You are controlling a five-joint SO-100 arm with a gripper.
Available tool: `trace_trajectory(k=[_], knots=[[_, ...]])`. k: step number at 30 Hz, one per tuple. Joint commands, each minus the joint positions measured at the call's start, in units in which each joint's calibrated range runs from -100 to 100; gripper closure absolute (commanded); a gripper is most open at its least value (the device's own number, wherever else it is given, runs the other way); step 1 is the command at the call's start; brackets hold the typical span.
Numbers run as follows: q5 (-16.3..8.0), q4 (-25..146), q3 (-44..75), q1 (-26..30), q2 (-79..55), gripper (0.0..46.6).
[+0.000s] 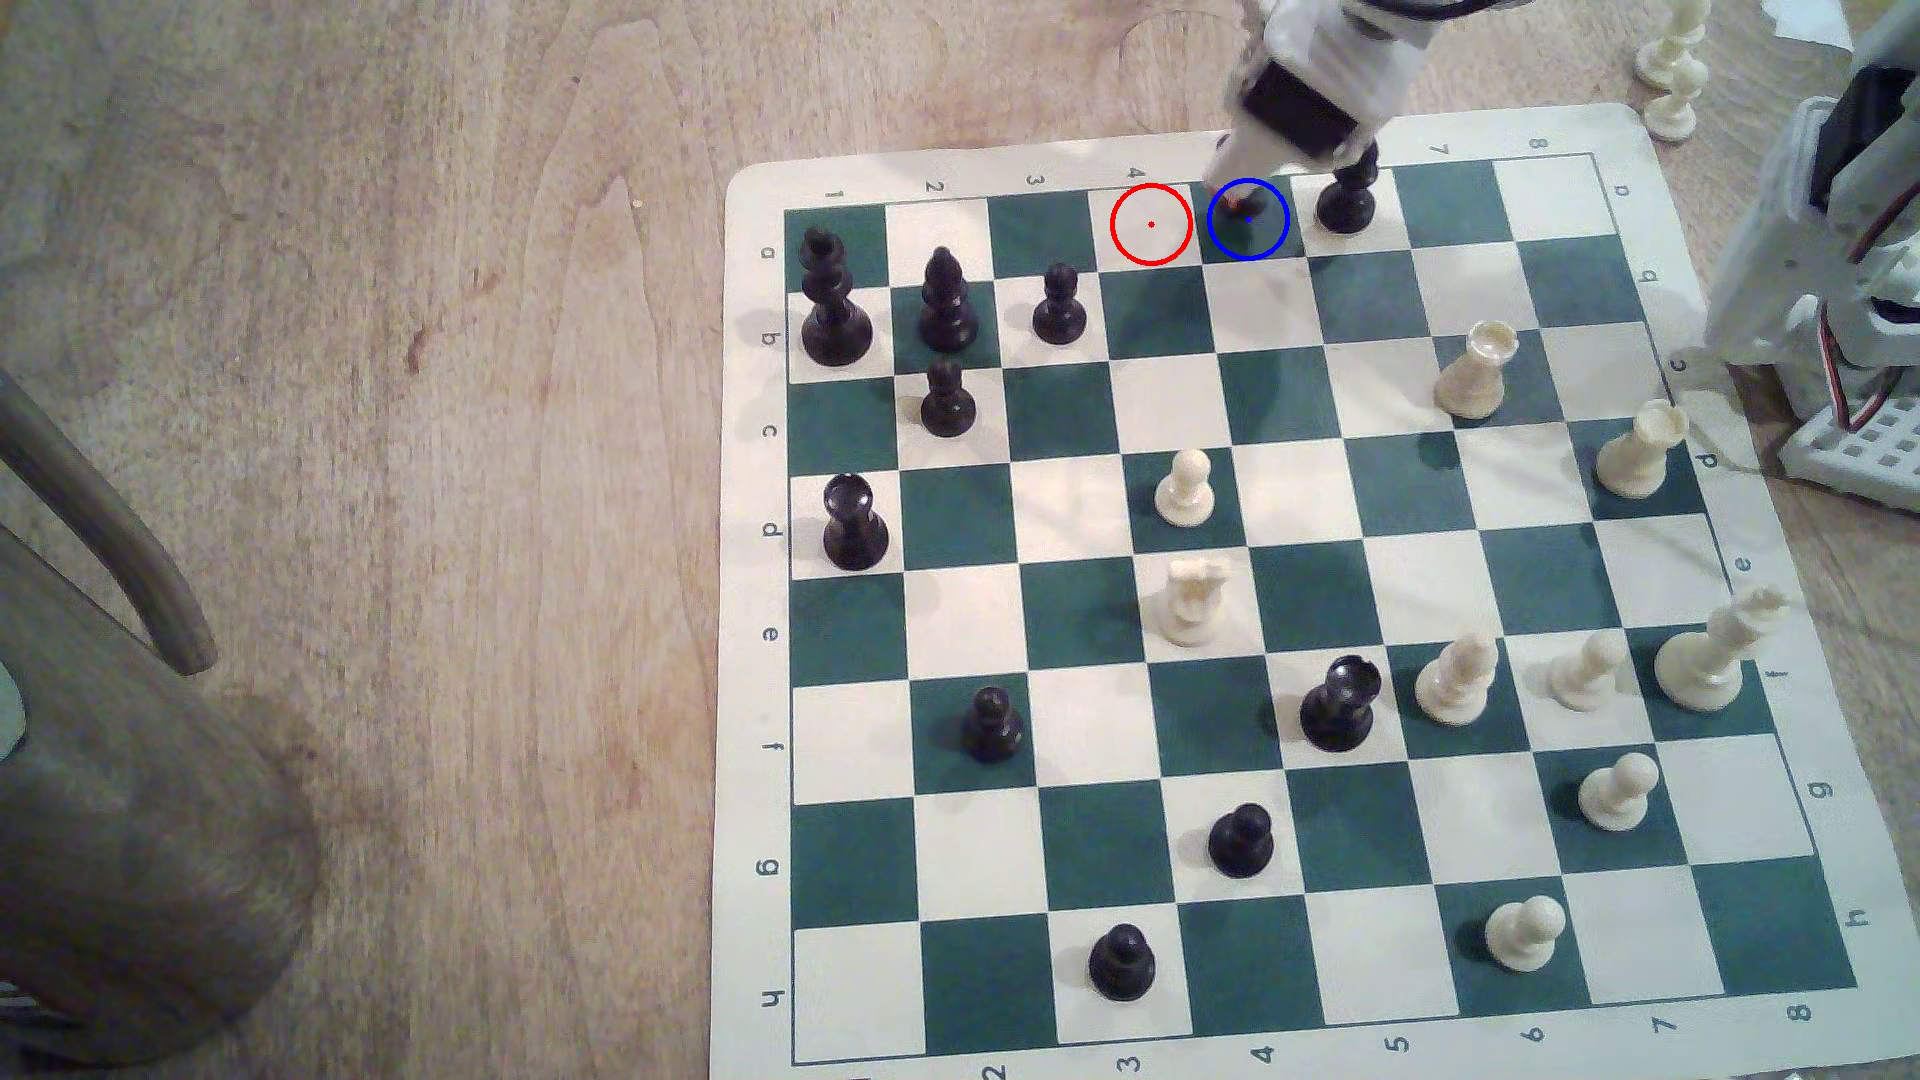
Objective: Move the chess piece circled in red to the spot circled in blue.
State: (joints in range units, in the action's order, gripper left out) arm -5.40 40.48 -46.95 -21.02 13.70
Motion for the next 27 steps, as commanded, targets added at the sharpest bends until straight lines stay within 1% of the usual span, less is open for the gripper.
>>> trace_trajectory(k=[1, 4, 7, 8, 13, 15, 17, 21, 27], knots=[[0.1, -0.5, 1.1, -0.1, 0.6, 46.4], [0.1, -0.5, 1.3, -0.1, 0.6, 46.4], [0.1, -0.5, 1.3, -0.1, 0.6, 45.2], [0.0, -0.5, 1.3, -0.2, 0.6, 42.3], [0.1, -0.8, 0.8, -0.5, 0.6, 33.9], [0.1, -0.8, 0.7, -0.7, 0.9, 32.4], [0.1, -0.8, 0.6, -0.8, 1.3, 31.3], [0.2, -0.8, -0.2, -0.8, 2.3, 30.6], [0.6, 3.3, -1.3, -0.8, 6.2, 30.2]])
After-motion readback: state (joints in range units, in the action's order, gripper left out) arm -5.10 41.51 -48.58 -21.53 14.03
